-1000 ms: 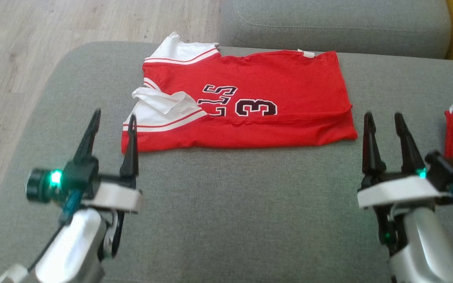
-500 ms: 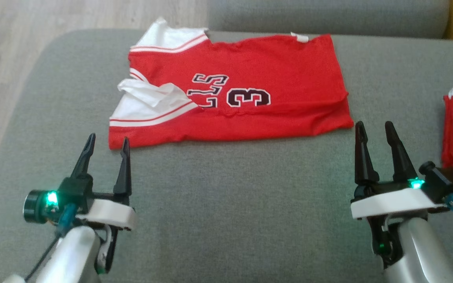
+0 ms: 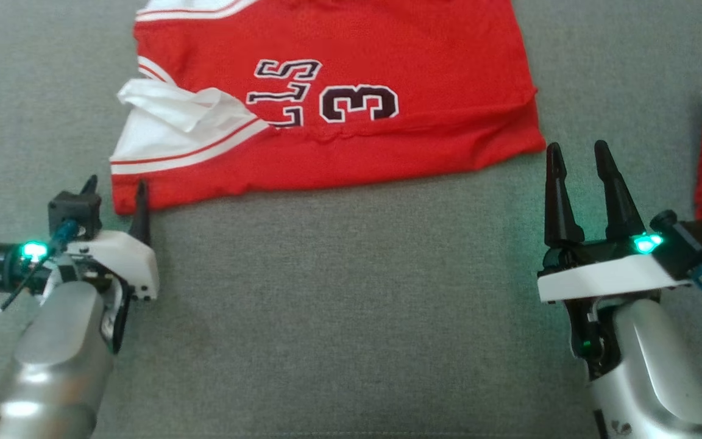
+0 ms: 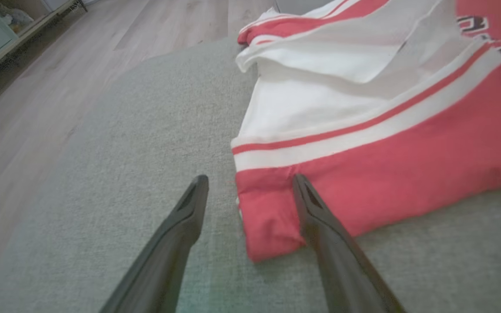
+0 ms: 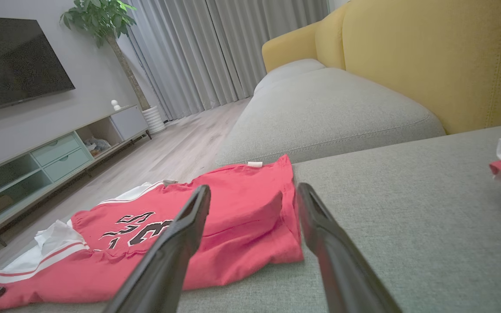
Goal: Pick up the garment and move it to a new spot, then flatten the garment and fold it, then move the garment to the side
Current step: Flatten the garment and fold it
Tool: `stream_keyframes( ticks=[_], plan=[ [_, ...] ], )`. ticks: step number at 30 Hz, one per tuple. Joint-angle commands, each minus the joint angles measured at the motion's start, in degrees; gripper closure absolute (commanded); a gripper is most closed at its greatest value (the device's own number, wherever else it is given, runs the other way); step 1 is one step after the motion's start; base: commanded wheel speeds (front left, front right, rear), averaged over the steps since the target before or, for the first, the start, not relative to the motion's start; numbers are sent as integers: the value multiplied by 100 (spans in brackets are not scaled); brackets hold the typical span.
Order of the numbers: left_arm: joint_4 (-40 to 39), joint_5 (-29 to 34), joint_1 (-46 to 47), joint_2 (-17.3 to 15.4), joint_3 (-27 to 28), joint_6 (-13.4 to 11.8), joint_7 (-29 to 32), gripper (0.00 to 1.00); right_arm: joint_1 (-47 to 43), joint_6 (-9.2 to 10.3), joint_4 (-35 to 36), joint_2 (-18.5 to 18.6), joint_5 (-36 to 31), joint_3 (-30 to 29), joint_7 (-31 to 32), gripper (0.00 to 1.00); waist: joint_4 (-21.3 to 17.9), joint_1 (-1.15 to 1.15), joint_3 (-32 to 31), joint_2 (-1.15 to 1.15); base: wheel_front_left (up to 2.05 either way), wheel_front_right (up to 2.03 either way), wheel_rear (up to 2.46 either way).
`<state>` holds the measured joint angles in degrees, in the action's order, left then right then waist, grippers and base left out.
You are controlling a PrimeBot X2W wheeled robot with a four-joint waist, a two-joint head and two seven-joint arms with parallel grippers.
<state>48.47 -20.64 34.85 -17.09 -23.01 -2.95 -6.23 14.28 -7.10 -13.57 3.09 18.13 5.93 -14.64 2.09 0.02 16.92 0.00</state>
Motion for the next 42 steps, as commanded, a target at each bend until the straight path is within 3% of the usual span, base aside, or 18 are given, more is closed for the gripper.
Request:
stream_keyframes(
  ticks=[1, 7, 10, 11, 12, 13, 20, 27, 35, 42],
  plan=[
    [56, 59, 264, -281, 156, -2, -26, 0, 168, -39, 225, -21, -16, 169, -36, 0, -104, -2, 148, 0, 0, 0, 0],
    [769, 56, 576, -217, 49, 187, 9, 0, 221, -39, 254, -21, 57, 262, -36, 0, -188, -2, 235, 0, 0, 0, 0],
    [1112, 24, 647, -106, -63, 432, 109, 0, 246, -39, 241, -21, 102, 273, -36, 0, -203, -2, 211, 0, 0, 0, 0],
    [1189, 3, 664, -85, -80, 506, 154, 7, 253, -39, 232, -21, 108, 275, -36, 0, -206, -2, 202, 0, 0, 0, 0],
    [1252, -4, 686, -72, -104, 564, 181, 81, 261, -39, 225, -21, 112, 275, -36, 0, -206, -2, 196, 0, 0, 0, 0],
    [1302, 0, 710, -61, -135, 613, 192, 100, 269, -39, 219, -21, 114, 270, -36, 0, -202, -2, 187, 0, 0, 0, 0],
    [1375, -44, 873, 2, -142, 648, -163, 100, 299, -39, 55, -21, 39, 203, -36, 0, -140, -2, 63, 0, 0, 0, 0],
    [1031, 37, 991, 157, -212, 574, -748, 100, 617, -39, -808, -21, -393, -3, 52, 0, 22, -2, -184, 0, 0, 0, 0],
    [472, 287, 982, 228, -458, 543, -855, 100, 1569, -39, -2096, -21, -870, -446, 1218, 0, 223, -2, -186, 0, 0, 0, 0],
    [289, 307, 945, 295, -565, 554, -863, 100, 2341, -39, -3150, -21, -1538, -885, 1808, 0, 394, -2, -127, 0, 0, 0, 0]
  ],
)
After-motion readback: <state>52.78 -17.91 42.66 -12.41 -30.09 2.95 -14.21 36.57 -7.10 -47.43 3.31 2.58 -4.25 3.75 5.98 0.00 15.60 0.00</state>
